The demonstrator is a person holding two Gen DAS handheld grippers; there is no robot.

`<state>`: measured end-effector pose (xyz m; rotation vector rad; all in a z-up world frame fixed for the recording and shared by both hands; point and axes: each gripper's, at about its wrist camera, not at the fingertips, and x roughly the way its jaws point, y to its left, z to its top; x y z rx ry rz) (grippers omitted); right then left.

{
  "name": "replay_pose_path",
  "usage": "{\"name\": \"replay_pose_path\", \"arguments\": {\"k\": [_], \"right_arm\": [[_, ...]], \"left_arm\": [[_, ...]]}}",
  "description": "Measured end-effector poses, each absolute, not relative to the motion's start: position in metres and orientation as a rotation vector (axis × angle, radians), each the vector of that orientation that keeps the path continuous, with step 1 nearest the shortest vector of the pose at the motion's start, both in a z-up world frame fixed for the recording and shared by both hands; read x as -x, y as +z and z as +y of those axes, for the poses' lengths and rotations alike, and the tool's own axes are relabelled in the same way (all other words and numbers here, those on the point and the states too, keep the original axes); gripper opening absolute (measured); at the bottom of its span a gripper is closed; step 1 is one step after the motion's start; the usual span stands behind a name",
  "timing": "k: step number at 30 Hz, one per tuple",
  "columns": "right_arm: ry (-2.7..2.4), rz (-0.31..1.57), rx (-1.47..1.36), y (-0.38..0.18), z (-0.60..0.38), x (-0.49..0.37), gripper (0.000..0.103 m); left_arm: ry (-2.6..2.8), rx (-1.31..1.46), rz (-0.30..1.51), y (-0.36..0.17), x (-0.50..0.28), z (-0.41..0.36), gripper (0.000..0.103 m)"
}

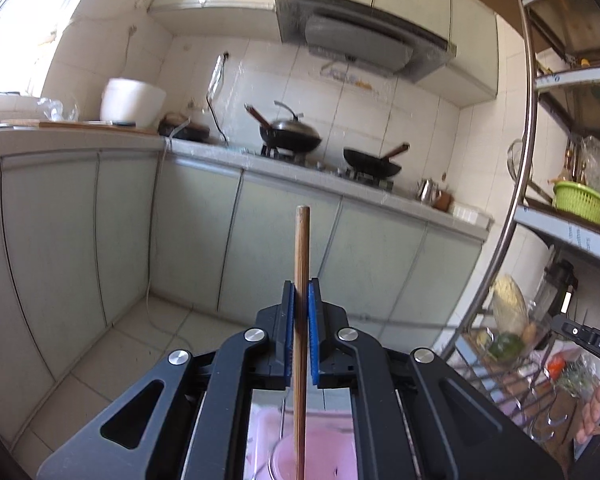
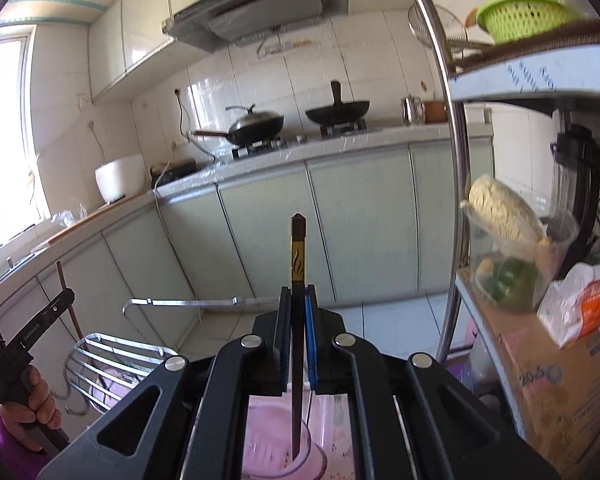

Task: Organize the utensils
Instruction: 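Lift both held chopsticks upright and carry them over the tall pink cup, then lower both chopsticks into the pink cup and open both grippers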

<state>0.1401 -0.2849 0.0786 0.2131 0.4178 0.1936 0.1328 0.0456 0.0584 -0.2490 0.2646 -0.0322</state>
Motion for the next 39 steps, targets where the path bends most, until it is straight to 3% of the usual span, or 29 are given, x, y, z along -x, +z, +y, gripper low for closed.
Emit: {"name": "replay_pose_path", "arguments": {"k": [14, 17, 22, 27, 32, 39], "right_arm": [[0.223, 0.497, -0.24, 0.05, -0.281, -0.14, 0.009], [0.237, 0.51, -0.243, 0.045, -0.28, -0.138, 0.011], [0.27, 0.519, -0.265, 0.038, -0.28, -0.133, 0.032], [0.289, 0.487, -0.287, 0.042, -0.285, -0.121, 0.032], [0.293, 0.457, -0.309, 0.046, -0.291, -0.106, 0.042], [0.283, 0.429, -0.309, 0.048, -0.295, -0.081, 0.044]], "left_arm": [[-0.058, 0.231, 0.402, 0.032, -0.134, 0.035, 0.007], [-0.056, 0.273, 0.464, 0.025, -0.141, 0.04, 0.013], [-0.045, 0.332, 0.534, 0.016, -0.147, 0.048, 0.021], [-0.046, 0.335, 0.541, 0.02, -0.141, 0.051, 0.022], [-0.069, 0.309, 0.542, 0.026, -0.129, 0.045, 0.028], [-0.086, 0.304, 0.548, 0.031, -0.109, 0.042, 0.03]]}}
